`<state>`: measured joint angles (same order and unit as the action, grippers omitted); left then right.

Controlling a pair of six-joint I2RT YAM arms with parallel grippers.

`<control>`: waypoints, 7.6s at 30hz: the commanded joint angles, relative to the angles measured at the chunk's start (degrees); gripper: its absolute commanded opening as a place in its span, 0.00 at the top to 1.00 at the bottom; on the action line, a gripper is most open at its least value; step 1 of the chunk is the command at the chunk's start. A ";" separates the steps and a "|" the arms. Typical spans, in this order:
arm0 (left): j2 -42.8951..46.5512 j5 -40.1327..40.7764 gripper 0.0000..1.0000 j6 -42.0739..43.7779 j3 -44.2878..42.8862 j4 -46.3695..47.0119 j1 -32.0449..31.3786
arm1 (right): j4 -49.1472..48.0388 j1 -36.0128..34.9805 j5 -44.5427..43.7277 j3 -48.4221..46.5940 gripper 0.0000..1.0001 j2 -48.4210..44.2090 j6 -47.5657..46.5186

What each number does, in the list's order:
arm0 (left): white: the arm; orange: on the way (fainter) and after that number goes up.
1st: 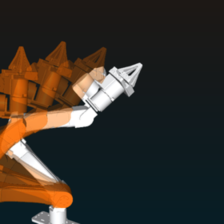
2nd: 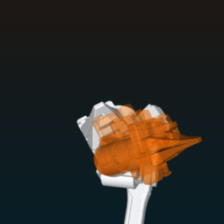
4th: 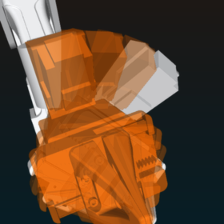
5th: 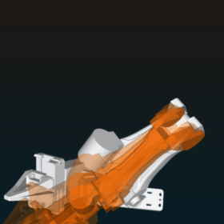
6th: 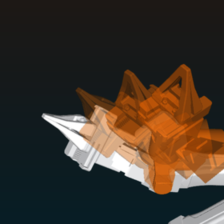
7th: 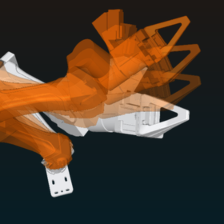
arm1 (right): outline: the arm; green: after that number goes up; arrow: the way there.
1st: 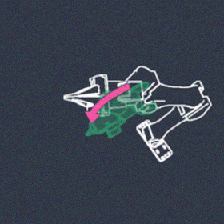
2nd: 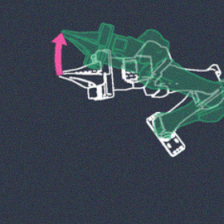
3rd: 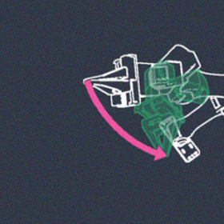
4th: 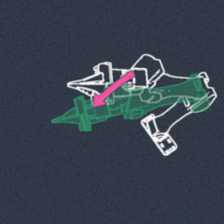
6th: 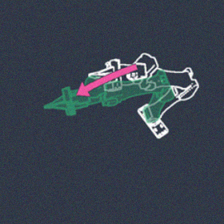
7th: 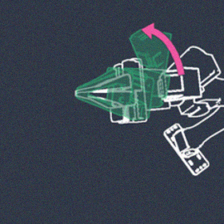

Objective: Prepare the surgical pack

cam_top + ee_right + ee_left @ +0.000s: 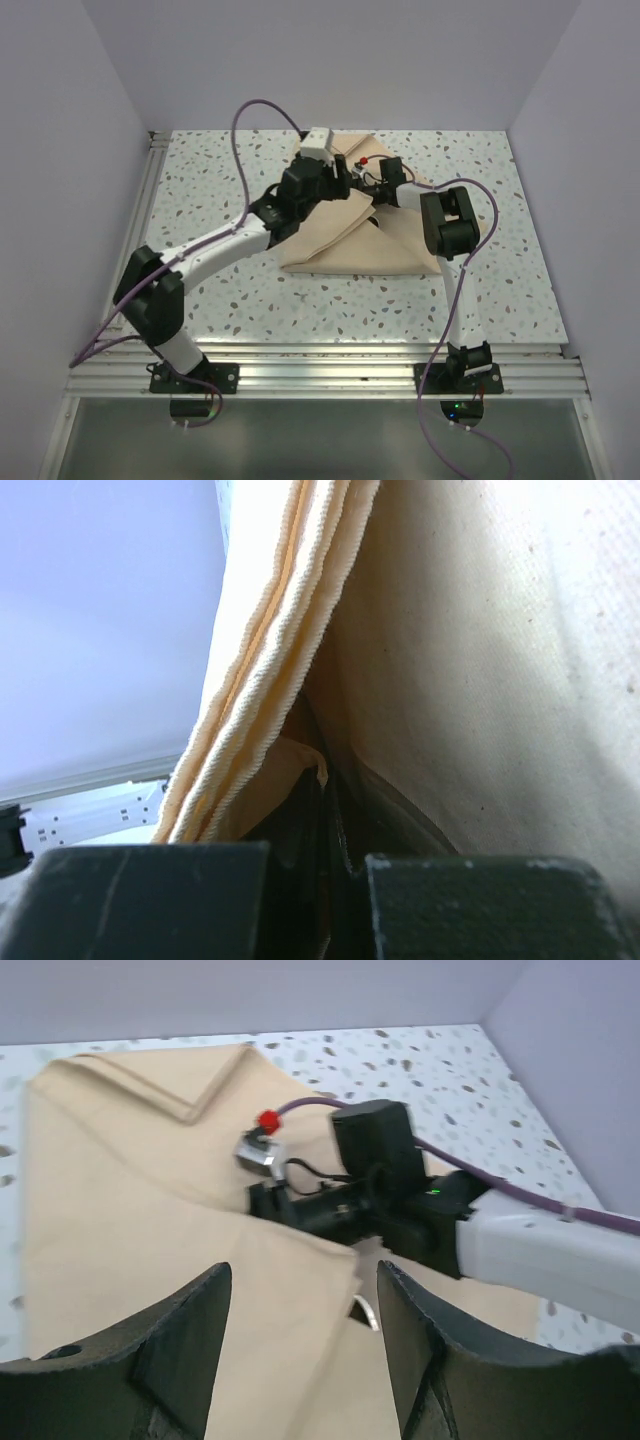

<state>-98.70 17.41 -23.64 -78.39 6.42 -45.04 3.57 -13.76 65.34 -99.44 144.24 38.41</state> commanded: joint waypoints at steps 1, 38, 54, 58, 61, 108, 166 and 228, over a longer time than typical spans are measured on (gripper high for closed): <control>7.79 -2.02 0.37 -5.45 9.81 -6.32 6.88 | 2.49 -0.57 -6.28 1.70 1.00 5.08 -3.08; 2.46 -7.31 0.43 -10.20 28.30 -2.28 13.05 | 4.78 -0.57 -7.25 1.70 1.00 4.56 -4.93; 3.42 4.65 0.46 -10.20 27.68 -3.34 8.74 | 10.49 -0.13 -11.99 -7.17 0.71 -0.54 -0.72; 3.60 5.44 0.46 -10.38 28.38 -2.64 8.56 | 10.49 0.92 -13.04 -11.20 0.60 -1.16 1.48; 3.95 5.88 0.45 -10.46 28.82 -1.59 8.47 | 12.16 1.98 -13.22 -14.98 0.57 -1.42 2.54; 7.82 6.06 0.39 -8.00 28.73 1.93 4.52 | 12.43 7.34 -27.11 22.45 0.70 -34.21 -5.02; 22.94 -7.21 0.85 -12.04 35.15 -4.57 2.67 | 11.72 9.01 -28.16 20.33 1.00 -29.02 -6.95; 22.23 0.79 0.60 -3.26 34.18 -2.46 10.85 | 9.96 31.25 -71.92 32.38 0.46 -42.74 -15.21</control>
<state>-78.11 18.74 -28.38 -44.86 -0.38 -34.54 14.94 17.21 0.14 -66.39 99.79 25.34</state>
